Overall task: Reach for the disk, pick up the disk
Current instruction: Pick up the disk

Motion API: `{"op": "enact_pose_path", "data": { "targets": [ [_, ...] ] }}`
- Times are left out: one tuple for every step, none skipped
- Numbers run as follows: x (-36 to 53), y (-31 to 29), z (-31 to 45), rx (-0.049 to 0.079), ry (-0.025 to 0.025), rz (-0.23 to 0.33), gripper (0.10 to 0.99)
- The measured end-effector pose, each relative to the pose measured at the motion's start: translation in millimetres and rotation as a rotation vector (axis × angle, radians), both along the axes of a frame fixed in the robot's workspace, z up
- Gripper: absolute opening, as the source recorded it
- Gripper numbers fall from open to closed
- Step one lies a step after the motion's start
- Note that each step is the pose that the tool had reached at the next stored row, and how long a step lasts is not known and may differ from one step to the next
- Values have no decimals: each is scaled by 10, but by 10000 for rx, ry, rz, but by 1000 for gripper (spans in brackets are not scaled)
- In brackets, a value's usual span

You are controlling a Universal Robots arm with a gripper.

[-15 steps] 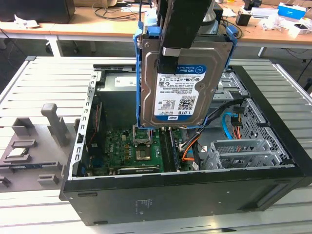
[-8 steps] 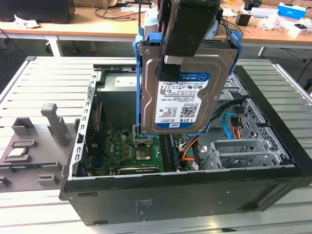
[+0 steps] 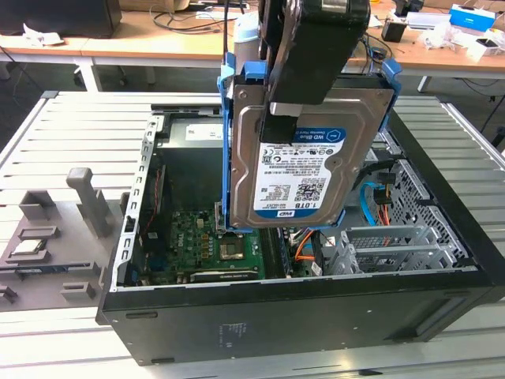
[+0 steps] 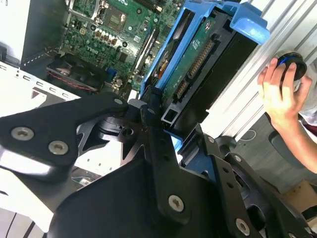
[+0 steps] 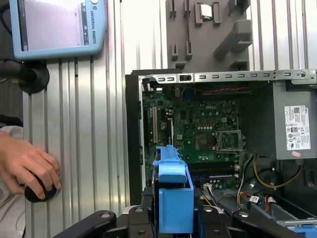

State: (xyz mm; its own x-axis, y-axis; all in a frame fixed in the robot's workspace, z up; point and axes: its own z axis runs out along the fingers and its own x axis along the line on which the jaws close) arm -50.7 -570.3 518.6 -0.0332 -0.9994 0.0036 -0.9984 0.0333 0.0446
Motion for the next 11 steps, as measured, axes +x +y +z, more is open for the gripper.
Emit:
{"op": "enact_pose_path", "data": {
  "targets": [
    [25,0,0,0,1,-1,365],
    [71,0,0,0,5,-1,365],
    [128,0,0,1,12,0,365],
    [173,0,0,0,18,-1,365],
    [215,0,0,0,22,-2,365],
    [262,0,0,0,28,-1,365],
    [297,0,0,0,32,-1,365],
    [317,0,0,0,34,0,365],
    [344,0,0,0,37,-1,365],
    [373,0,0,0,41,-2,365],
    [421,0,0,-1,48,-1,365]
  ]
}}
